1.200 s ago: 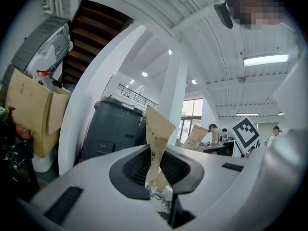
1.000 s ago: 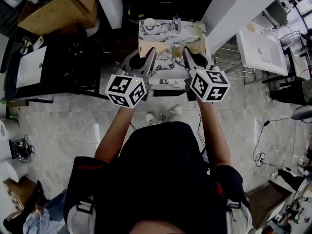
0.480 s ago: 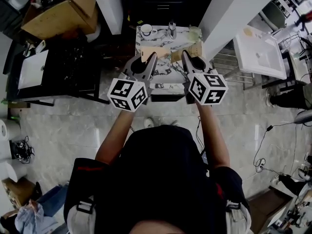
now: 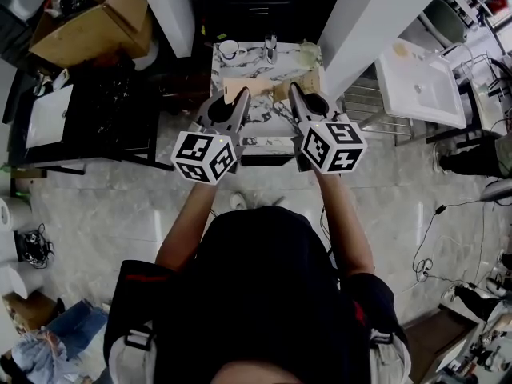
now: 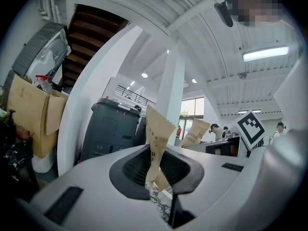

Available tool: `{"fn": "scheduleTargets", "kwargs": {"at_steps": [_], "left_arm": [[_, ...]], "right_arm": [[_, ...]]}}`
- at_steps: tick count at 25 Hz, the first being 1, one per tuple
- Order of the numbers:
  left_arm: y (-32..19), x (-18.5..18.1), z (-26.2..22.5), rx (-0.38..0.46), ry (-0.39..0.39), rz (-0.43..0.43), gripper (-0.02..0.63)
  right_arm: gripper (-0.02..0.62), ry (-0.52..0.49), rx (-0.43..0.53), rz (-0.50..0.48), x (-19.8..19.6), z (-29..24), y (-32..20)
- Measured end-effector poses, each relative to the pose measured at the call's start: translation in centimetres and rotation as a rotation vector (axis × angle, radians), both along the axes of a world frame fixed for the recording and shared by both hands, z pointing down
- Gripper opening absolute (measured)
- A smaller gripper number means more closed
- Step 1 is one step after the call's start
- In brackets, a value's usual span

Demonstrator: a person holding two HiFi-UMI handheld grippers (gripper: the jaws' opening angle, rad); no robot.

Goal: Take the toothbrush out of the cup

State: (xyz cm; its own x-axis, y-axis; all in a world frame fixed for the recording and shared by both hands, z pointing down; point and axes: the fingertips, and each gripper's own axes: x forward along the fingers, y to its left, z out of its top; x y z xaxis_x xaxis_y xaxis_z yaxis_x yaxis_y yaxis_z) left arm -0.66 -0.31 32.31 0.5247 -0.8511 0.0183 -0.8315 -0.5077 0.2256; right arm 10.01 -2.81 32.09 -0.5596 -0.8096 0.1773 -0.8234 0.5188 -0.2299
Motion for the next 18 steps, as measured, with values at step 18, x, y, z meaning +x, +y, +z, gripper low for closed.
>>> {"fn": "scheduleTargets", "kwargs": {"at_steps": [18], "left_arm": [[-0.6, 1.4, 0.0, 0.001, -0.012, -0.026, 0.057]], "right_arm": [[0.051, 0.007, 0.009, -0.017, 1.9, 0.5, -0.5]]}}
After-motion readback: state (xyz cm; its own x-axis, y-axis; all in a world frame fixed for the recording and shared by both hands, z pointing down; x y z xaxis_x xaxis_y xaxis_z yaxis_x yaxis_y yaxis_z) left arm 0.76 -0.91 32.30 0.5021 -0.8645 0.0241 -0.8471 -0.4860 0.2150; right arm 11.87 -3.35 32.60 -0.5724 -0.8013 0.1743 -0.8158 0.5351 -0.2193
